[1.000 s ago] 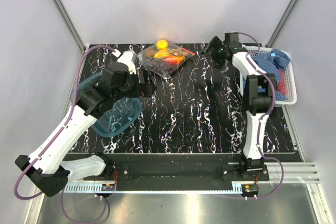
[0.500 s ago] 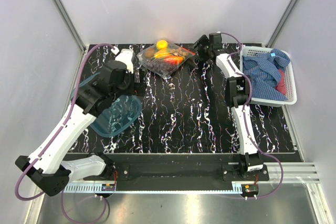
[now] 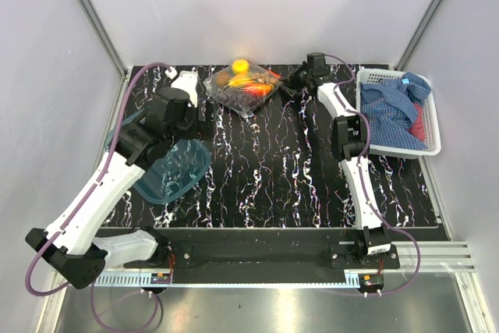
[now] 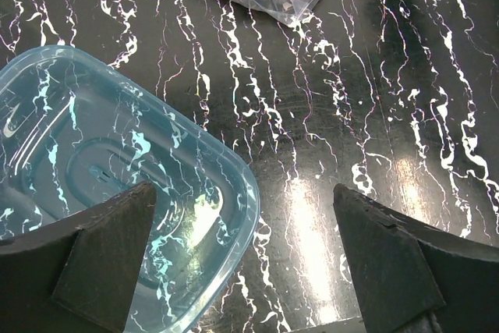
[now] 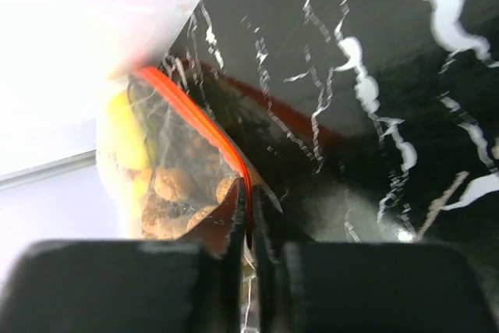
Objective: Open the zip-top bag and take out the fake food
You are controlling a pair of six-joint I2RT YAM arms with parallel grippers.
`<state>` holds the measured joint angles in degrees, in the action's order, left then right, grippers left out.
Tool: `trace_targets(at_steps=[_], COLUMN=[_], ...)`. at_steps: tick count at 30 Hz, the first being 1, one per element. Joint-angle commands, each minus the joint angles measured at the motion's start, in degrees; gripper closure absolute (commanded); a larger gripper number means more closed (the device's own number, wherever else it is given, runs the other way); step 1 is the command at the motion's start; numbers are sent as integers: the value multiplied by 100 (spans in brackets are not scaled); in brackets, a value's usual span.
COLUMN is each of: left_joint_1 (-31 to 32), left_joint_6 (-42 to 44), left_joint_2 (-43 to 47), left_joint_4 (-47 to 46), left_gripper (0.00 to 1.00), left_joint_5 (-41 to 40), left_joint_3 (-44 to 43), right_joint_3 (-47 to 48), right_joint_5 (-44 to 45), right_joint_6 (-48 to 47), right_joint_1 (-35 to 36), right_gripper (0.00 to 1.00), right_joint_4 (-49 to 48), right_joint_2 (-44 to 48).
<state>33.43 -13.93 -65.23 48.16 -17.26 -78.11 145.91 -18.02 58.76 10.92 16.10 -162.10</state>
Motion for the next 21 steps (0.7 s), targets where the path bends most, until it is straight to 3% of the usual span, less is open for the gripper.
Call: trace_targets(at_steps=[1,7,9,16,21], left_joint_1=[-21,-21,-12,6,329], left_joint_6=[84,-74,-171,-680,-901], left_joint_2=[-138,-551,-578,-780,-1184], left_joint_4=[-61,70,158,211,71], left_gripper=[1,1,1,1,1], left_joint_5=[-138,240,310,1267,1892], left_joint_3=[-451,-1022,-1206,-979,-750], right_joint_3=[-97,-1791,-2836,-6033,-7399], right_joint_5=[-500,-1080,-1046,-1379,-1379], right_joint_6=[-58,-461,-699,-1287,-1456], right_joint_1=[51,68,95,419,894], right_gripper=[100,100,100,100,100], right_joint_4=[-186,24,16,-247,-431], right_joint_2=[512,2014,2828,4809,5777])
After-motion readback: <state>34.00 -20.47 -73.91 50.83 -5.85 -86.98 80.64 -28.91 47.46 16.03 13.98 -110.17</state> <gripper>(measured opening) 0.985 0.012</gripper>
